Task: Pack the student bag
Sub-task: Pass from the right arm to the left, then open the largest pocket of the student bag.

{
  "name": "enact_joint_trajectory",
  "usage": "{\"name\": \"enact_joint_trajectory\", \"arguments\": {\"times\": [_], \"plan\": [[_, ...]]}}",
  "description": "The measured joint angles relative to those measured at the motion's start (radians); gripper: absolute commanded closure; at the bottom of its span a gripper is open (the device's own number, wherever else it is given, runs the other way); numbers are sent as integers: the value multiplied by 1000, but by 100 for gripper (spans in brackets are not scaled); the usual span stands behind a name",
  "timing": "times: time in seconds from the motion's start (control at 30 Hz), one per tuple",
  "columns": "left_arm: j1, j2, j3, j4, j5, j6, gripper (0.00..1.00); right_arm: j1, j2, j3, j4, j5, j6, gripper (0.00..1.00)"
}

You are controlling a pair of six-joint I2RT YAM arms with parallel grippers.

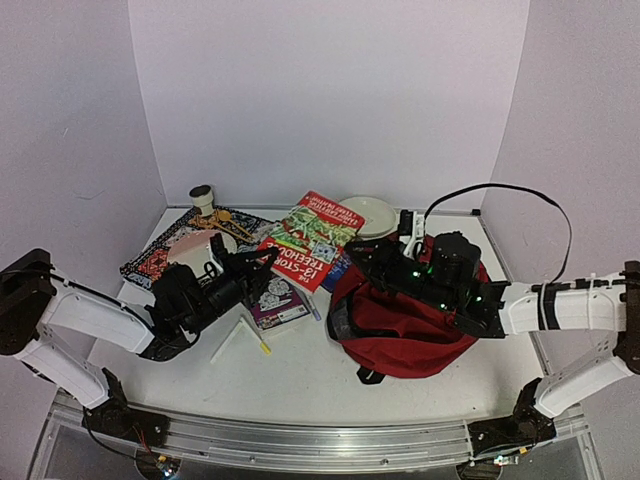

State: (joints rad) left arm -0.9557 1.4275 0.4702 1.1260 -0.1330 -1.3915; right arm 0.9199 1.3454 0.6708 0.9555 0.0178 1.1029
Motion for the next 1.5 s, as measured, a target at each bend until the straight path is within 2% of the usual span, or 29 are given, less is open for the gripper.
{"name": "enact_joint_trajectory", "arguments": {"times": [0.2,0.47,0.63,0.87,1.07,1.5], "plan": [[86,-23,-102,-33,-9,-5,100,0,-79,42,-274,-3,-163,42],[142,-154,-197,-70,5,-5,100,10,-77,259,-737,3,-411,35],[158,-282,-211,-211,26,4,100,45,-28,383,-999,40,-540,31],[175,-392,-218,-398,70,44,100,89,91,457,-1284,138,-657,27],[192,-392,-218,-505,159,76,100,112,176,507,-1417,225,-714,27],[213,-354,-208,-561,272,112,100,115,349,544,-1487,366,-776,27]]}}
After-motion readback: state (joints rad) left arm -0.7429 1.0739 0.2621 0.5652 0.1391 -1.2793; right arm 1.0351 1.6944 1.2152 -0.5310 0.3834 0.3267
